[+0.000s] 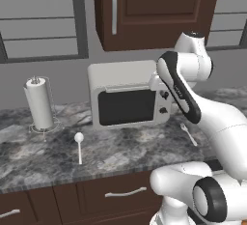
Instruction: Take the fork and place it on the left side of the plate. Then take the spoon and place it on the right side of the plate. Make sure they're directly next to the plate.
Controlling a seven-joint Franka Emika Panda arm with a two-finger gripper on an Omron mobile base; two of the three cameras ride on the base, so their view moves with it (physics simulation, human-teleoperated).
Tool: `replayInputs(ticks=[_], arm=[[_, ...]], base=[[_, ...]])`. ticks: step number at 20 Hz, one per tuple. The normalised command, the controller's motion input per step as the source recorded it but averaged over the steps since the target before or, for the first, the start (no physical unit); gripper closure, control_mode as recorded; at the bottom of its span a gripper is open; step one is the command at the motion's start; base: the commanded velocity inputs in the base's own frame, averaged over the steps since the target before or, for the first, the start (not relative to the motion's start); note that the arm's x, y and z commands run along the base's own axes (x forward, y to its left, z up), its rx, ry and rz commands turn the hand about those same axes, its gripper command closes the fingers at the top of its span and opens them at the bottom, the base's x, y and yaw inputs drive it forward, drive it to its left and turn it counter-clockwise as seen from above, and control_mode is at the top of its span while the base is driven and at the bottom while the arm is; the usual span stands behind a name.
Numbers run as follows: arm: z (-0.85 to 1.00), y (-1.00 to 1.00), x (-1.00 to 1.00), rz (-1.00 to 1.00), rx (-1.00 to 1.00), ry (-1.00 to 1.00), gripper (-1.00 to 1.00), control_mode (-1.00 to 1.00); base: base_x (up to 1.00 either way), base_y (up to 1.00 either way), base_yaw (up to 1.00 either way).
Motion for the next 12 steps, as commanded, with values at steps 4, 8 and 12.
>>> replayInputs(ticks=[4,8,12], arm=[[-0.02,-0.01,-0.14,0.0,0.0,0.0,-1.0,-1.0],[-0.08,-0.36,-0.37,-0.06,0.01,-0.06,-1.0,-1.0],[-0.19,-0.44,-0.17,-0.02,0.0,0.0,-1.0,-1.0]], base=[[0.0,0.0,0.0],[0.0,0.0,0.0],[0.0,0.0,0.0]])
